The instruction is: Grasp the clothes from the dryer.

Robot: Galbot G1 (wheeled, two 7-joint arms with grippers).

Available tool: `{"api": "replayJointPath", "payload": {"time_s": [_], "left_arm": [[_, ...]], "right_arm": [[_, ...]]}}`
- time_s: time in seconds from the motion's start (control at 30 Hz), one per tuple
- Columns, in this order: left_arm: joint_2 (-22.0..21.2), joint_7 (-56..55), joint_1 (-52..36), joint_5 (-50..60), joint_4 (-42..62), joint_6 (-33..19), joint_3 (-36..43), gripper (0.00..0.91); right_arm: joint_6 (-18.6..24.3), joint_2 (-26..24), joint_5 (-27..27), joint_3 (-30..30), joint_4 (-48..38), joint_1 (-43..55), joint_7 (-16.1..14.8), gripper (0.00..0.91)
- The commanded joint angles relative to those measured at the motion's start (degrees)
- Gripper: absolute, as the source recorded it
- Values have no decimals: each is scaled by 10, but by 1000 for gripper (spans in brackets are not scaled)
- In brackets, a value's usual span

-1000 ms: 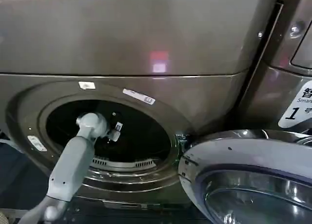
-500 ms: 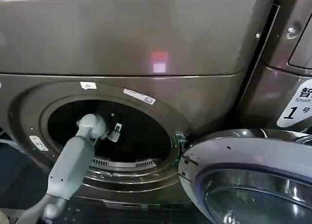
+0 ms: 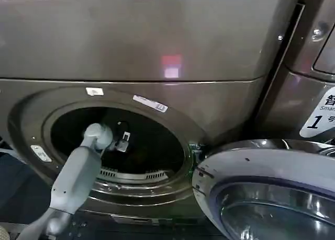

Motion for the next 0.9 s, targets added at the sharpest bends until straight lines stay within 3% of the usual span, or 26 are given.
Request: {"api": "replayJointPath", "payload": {"time_s": [0.03, 0.27, 0.6, 0.7, 0.8, 0.9], "left_arm": [[-54, -329, -28, -110, 2, 123, -21, 0], [-93, -514, -6, -189, -49, 249, -37, 0], [-148, -733, 10, -336, -92, 291, -56, 0], [-164, -760, 22, -396, -112, 302, -62, 0], [-167, -789, 22, -468, -116, 320, -65, 0], [-168, -798, 25, -474, -116, 316, -71, 0]], "right_arm": [[-7, 4, 2, -3, 12, 2, -4, 907], [-9, 9, -2, -15, 19, 7, -10, 907], [0, 10, -2, -20, 24, 10, -11, 907], [-19, 11, -5, -18, 32, 9, -6, 907], [14, 14, -5, -23, 30, 5, -12, 907], [15, 14, -6, -21, 28, 7, -11, 907]]}}
